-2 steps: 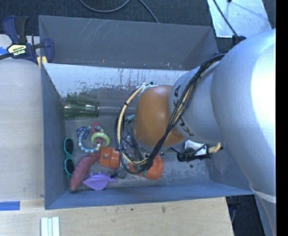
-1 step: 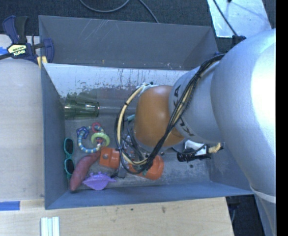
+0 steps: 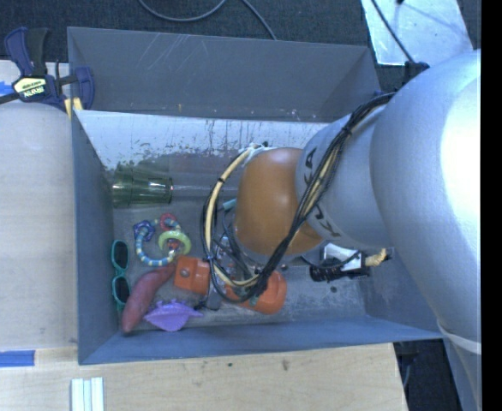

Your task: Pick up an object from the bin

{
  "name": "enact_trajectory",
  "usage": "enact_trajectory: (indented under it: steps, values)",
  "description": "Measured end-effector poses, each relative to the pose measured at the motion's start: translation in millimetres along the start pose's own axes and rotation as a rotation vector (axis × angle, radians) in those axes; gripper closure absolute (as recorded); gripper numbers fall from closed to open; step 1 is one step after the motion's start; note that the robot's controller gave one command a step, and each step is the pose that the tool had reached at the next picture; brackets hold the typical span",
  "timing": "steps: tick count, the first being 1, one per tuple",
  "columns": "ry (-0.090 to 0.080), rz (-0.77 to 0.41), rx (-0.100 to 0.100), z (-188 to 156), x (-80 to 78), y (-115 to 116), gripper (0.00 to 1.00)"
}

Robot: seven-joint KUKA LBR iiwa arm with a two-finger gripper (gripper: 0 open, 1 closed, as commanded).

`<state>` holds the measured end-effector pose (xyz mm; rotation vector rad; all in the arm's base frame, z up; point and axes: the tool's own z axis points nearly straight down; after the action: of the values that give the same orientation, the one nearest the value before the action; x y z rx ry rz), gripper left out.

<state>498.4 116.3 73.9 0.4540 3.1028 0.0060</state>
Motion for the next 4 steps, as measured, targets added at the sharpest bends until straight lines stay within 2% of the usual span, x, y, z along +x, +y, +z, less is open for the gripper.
enact_trajectory:
  steps: [2, 4]
  values:
    - [-0.002, 0.0, 0.0, -26, -0.7, 0, 1.0]
    - [0.005, 0.0, 0.003, -60, 0.6, -1, 1.0]
